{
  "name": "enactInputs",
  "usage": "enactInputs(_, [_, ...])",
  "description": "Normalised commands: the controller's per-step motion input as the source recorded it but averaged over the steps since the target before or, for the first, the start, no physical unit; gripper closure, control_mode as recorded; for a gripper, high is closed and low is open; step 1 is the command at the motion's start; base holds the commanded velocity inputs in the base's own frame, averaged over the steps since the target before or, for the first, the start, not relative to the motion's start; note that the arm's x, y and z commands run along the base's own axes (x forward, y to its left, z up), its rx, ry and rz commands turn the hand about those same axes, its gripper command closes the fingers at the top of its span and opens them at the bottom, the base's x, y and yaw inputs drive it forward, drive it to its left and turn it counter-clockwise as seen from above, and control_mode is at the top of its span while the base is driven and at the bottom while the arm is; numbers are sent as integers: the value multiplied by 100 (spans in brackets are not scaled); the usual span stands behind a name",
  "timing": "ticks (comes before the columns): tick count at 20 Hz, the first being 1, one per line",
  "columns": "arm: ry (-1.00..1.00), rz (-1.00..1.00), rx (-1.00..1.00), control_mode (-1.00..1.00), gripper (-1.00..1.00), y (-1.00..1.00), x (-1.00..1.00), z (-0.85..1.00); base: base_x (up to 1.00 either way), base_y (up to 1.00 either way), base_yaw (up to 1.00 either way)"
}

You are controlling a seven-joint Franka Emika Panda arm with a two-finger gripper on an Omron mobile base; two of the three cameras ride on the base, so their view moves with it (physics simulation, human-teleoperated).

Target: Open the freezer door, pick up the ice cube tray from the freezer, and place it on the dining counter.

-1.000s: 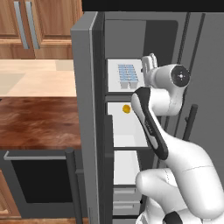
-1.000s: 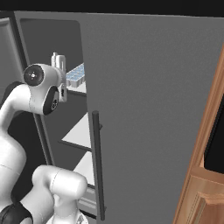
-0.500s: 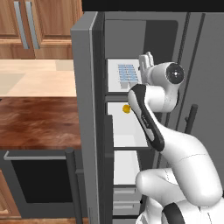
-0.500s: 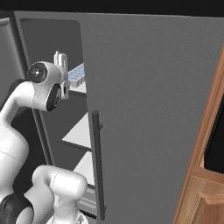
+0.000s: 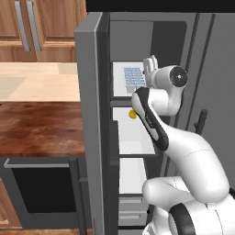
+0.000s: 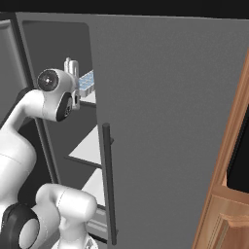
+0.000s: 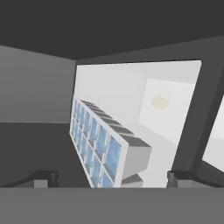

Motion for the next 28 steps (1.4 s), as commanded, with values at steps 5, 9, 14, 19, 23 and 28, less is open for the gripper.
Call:
enactInputs(5, [0,0,0,-100,-100,0,15,-11,0,0,0])
enactInputs(9, [0,0,0,-100,-100,0,16,-11,0,0,0])
enactInputs(14, [0,0,0,-100,-100,0,6,-12,0,0,0])
enactInputs(19, [0,0,0,-100,-100,0,0,-9,0,0,0])
enactInputs(23, [0,0,0,-100,-100,1,0,-7,0,0,0])
enactInputs(28, [0,0,0,-100,-100,9,2,-6,0,0,0])
